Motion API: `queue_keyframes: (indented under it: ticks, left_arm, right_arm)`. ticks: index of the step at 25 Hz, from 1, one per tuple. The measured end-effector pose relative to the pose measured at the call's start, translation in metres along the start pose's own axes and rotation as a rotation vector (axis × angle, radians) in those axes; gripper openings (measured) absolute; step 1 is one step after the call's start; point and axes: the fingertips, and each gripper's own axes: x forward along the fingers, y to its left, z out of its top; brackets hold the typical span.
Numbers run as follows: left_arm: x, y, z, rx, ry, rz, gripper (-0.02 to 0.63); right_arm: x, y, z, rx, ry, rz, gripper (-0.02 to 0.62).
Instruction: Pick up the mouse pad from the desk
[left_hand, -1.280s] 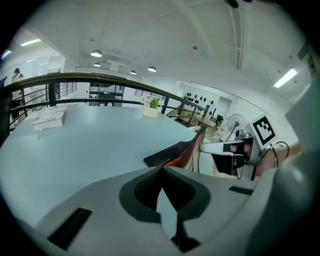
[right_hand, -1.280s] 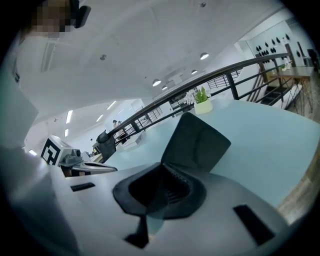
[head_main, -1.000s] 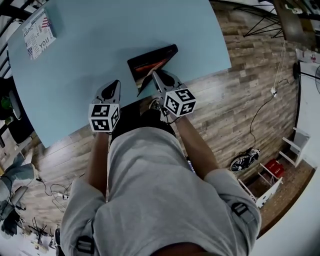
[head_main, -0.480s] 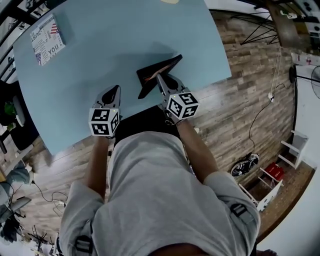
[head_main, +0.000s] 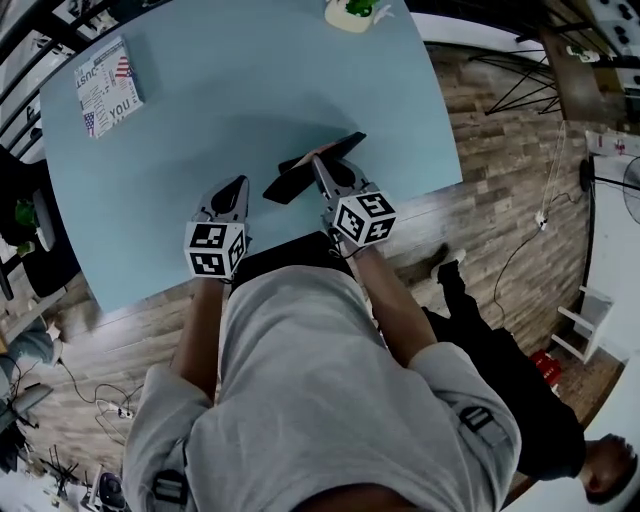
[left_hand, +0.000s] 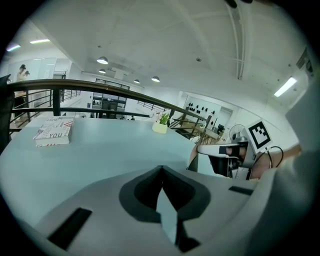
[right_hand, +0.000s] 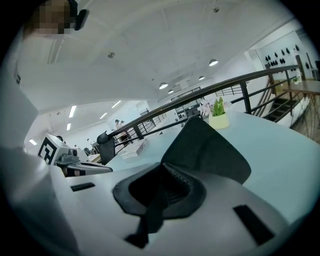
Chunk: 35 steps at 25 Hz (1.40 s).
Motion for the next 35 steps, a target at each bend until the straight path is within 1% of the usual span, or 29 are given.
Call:
queue_keyframes:
  ticks: [4,9,17,22,25,31,35]
  left_arm:
    - [0.005,0.003,0.018,-0.006,-0.026,0.027,0.012]
    - [0.006,0.007,0.044,-0.01,-0.072,0.061,0.012]
    - [-0.003,0.007,0.079,0.0,-0.152,0.105,0.012]
    - [-0.016,0.01,0.109,0.007,-0.223,0.143,0.012]
    - [-0.022,0.016,0.128,0.016,-0.265,0.162,0.012]
    - [-0.043,0.021,0.171,0.025,-0.367,0.176,0.012]
    - [-0.057,0.023,0.194,0.012,-0.429,0.181,0.012]
  right_arm:
    - [0.011,0.003,0.015,-0.019,0.001,0.048,0.015]
    - [0.023,0.007,0.041,-0.04,-0.025,0.1,0.015]
    - [0.03,0.017,0.074,-0.108,-0.074,0.15,0.015]
    - [0.033,0.03,0.1,-0.182,-0.125,0.186,0.015]
    - [0.039,0.036,0.119,-0.226,-0.168,0.193,0.015]
    - [0.037,0.05,0.162,-0.388,-0.239,0.164,0.015]
    - [0.033,0.067,0.179,-0.483,-0.256,0.178,0.015]
